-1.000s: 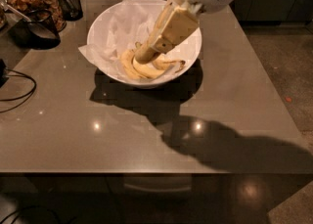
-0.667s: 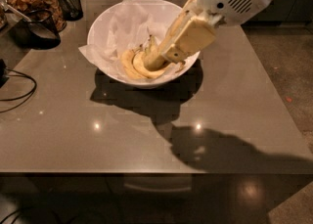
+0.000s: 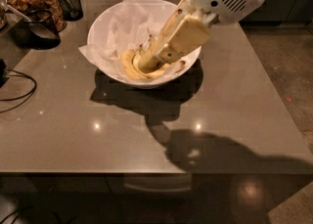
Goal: Pick banana from white bowl
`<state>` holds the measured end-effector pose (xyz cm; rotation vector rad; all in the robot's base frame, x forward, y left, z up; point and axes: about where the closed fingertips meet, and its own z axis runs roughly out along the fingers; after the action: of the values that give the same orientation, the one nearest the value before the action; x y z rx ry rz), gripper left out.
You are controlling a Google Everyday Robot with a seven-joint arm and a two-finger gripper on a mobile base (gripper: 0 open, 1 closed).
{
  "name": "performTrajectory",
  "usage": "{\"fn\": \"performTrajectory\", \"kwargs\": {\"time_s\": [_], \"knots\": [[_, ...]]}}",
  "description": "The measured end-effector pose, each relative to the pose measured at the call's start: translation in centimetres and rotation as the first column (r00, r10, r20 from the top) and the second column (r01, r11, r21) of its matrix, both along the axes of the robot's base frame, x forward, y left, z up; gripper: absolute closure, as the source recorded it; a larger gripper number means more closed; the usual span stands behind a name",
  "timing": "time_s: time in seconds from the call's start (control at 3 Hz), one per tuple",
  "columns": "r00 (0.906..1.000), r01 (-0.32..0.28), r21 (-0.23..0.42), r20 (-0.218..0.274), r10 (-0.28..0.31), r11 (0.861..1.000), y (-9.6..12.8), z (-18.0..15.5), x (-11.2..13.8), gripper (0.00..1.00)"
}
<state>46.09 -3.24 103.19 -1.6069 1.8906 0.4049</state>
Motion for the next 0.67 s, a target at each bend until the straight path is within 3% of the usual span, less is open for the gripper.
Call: {"fn": "performTrajectory", "kwargs": {"time_s": [0.33, 0.67], "knots": [[0.9995, -0.015, 0.012, -0.027, 0.015, 1.0, 0.6, -0.2, -1.2, 1.0], [0.999, 0.006, 0.028, -0.044, -0.005, 1.0, 0.4, -0.3, -2.9, 1.0]]}}
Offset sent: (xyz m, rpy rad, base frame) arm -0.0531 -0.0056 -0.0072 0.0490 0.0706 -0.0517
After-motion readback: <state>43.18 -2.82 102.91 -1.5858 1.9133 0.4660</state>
